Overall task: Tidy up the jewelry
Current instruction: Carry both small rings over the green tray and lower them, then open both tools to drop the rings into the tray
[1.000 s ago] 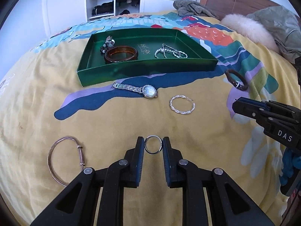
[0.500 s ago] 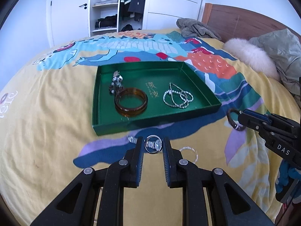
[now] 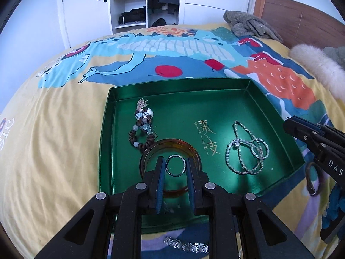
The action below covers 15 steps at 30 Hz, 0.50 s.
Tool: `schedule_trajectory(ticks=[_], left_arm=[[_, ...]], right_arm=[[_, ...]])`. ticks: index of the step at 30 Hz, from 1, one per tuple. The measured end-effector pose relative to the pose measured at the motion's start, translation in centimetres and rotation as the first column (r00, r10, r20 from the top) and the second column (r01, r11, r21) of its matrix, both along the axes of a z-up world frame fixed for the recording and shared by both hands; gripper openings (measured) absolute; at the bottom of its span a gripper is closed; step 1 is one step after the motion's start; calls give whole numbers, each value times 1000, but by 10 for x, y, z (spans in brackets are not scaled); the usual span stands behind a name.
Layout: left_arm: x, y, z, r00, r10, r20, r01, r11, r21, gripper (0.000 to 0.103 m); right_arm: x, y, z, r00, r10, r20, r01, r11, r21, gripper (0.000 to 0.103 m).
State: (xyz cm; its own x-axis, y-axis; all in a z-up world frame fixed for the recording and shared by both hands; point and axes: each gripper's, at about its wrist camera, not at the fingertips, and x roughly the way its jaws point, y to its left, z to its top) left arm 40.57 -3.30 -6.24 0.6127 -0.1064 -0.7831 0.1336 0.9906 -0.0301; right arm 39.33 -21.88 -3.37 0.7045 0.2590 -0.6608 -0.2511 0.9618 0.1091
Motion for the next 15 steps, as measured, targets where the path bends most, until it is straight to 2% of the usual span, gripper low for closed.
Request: schedule_trajectory(ticks=[7, 11, 15], left_arm=[[16, 3, -26, 1000, -1, -27, 2, 1000, 30, 19], [14, 0, -31, 1000, -17, -12, 17, 998, 55, 19], [15, -4, -30, 1000, -19, -5, 20, 998, 64, 20]], right_arm=[[49, 5, -41, 995, -33, -90, 31, 999, -23, 17], [54, 8, -56, 993, -37, -115, 30, 998, -59, 18], [50, 10, -60, 994, -40, -101, 31, 995, -92, 18]])
